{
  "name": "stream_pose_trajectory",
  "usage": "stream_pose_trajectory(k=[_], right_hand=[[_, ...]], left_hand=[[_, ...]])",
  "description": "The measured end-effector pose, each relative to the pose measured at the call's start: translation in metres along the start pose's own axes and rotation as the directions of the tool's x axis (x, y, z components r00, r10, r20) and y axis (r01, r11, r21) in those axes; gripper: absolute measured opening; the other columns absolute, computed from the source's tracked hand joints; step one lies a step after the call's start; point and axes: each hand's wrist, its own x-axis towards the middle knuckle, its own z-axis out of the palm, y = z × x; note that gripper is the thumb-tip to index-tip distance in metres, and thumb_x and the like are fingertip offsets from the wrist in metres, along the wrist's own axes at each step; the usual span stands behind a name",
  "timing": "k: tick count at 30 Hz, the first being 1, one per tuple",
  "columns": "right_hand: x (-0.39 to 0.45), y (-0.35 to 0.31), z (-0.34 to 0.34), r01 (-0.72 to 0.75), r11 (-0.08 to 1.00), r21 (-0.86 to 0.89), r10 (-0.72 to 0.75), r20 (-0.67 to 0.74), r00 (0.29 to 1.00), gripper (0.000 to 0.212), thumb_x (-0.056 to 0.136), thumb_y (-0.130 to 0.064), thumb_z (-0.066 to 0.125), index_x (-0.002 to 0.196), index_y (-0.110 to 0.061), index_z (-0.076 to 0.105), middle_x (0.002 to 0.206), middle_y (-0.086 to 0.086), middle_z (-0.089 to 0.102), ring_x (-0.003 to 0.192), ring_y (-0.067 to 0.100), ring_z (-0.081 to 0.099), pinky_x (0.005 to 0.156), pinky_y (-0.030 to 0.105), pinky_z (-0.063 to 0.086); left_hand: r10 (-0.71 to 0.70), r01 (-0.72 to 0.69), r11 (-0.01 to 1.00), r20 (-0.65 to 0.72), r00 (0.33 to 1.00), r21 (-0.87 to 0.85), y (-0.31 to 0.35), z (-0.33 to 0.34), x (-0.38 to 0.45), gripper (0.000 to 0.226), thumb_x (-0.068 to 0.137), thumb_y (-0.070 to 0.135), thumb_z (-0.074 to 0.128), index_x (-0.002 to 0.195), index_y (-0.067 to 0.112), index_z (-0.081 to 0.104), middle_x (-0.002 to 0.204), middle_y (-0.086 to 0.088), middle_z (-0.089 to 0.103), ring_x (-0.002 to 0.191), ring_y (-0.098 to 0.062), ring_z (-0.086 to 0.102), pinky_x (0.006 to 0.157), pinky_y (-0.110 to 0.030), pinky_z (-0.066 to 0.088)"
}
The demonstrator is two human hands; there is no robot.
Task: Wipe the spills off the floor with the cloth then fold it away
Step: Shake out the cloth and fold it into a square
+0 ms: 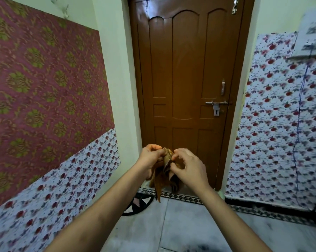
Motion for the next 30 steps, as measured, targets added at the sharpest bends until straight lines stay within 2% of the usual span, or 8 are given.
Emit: stream_pose_trajectory(k=[3, 7, 11, 14, 18, 21, 26, 30], right_hand=[[-0.003, -0.008, 0.005, -0.094, 0.996, -0.009, 0.093, -0.018, 0.995, 0.012, 0.085, -0.033, 0.059, 0.094, -0.027, 0.064, 0.117, -0.016, 0.055, 0.101, 0.007, 0.054, 0.069, 0.024, 0.04], [-0.002, -0.003, 0.0, -0.19, 0.95, 0.248, 0.212, -0.067, 0.975, 0.005, 0.084, -0.018, 0.061, 0.079, -0.018, 0.06, 0.087, -0.004, 0.062, 0.079, 0.011, 0.058, 0.063, 0.023, 0.045], [0.001, 0.016, -0.018, -0.27, 0.88, 0.391, 0.337, -0.11, 0.935, 0.012, 0.088, -0.011, 0.055, 0.078, -0.015, 0.054, 0.064, -0.002, 0.054, 0.058, 0.01, 0.049, 0.049, 0.016, 0.036], [0.004, 0.033, -0.033, -0.313, 0.787, 0.531, 0.423, -0.095, 0.901, 0.021, 0.091, -0.005, 0.051, 0.079, -0.022, 0.054, 0.069, 0.0, 0.058, 0.063, 0.012, 0.056, 0.053, 0.021, 0.046], [0.005, 0.053, -0.055, -0.385, 0.694, 0.608, 0.517, -0.049, 0.855, 0.027, 0.094, -0.003, 0.046, 0.082, -0.019, 0.065, 0.084, 0.005, 0.064, 0.076, 0.013, 0.062, 0.063, 0.022, 0.052], [0.002, 0.072, -0.069, -0.433, 0.72, 0.542, 0.539, -0.044, 0.841, 0.02, 0.091, -0.003, 0.052, 0.101, -0.013, 0.065, 0.092, 0.015, 0.066, 0.076, 0.023, 0.059, 0.074, 0.042, 0.053], [-0.011, 0.11, -0.091, -0.445, 0.838, 0.317, 0.509, -0.157, 0.846, 0.032, 0.085, 0.001, 0.061, 0.115, -0.012, 0.061, 0.099, 0.006, 0.063, 0.076, 0.014, 0.058, 0.064, 0.019, 0.048], [-0.029, 0.143, -0.103, -0.553, 0.778, 0.299, 0.626, -0.299, 0.72, 0.021, 0.084, -0.008, 0.066, 0.105, -0.007, 0.067, 0.1, 0.01, 0.069, 0.081, 0.017, 0.058, 0.071, 0.025, 0.046]], left_hand=[[-0.001, 0.0, 1.0, 0.052, 0.999, 0.013, -0.006, -0.01, -0.001, 0.021, 0.089, -0.004, 0.047, 0.082, 0.015, 0.052, 0.074, -0.006, 0.058, 0.063, -0.015, 0.055, 0.061, -0.026, 0.049], [-0.032, 0.031, 0.999, 0.16, 0.987, 0.012, -0.007, -0.014, -0.004, 0.035, 0.09, -0.006, 0.041, 0.074, 0.011, 0.065, 0.078, -0.009, 0.067, 0.075, -0.019, 0.064, 0.062, -0.027, 0.052], [0.004, -0.03, 0.993, 0.213, 0.977, 0.118, 0.0, -0.017, 0.004, 0.038, 0.088, 0.0, 0.045, 0.074, 0.016, 0.076, 0.089, -0.009, 0.071, 0.102, -0.027, 0.061, 0.096, -0.037, 0.044], [0.054, -0.123, 0.964, 0.28, 0.958, 0.238, 0.007, -0.008, 0.005, 0.023, 0.088, 0.0, 0.054, 0.091, 0.018, 0.069, 0.098, -0.009, 0.068, 0.101, -0.023, 0.06, 0.088, -0.031, 0.047], [0.223, -0.259, 0.924, 0.154, 0.962, 0.281, 0.011, 0.021, 0.004, 0.005, 0.08, 0.015, 0.071, 0.079, 0.018, 0.067, 0.089, -0.002, 0.066, 0.093, -0.018, 0.061, 0.082, -0.031, 0.05], [0.298, -0.298, 0.911, 0.046, 0.954, 0.286, 0.015, 0.03, 0.009, 0.013, 0.082, 0.025, 0.07, 0.075, 0.016, 0.063, 0.086, -0.004, 0.064, 0.085, -0.017, 0.062, 0.075, -0.026, 0.052], [0.348, -0.319, 0.86, -0.001, 0.938, 0.398, 0.028, 0.034, 0.022, 0.017, 0.088, 0.034, 0.061, 0.086, 0.017, 0.06, 0.107, -0.009, 0.056, 0.1, -0.024, 0.055, 0.08, -0.033, 0.046], [0.38, -0.32, 0.873, -0.1, 0.92, 0.367, 0.043, 0.033, 0.025, 0.015, 0.097, 0.028, 0.046, 0.099, 0.014, 0.049, 0.098, -0.008, 0.053, 0.099, -0.024, 0.054, 0.078, -0.032, 0.044]])
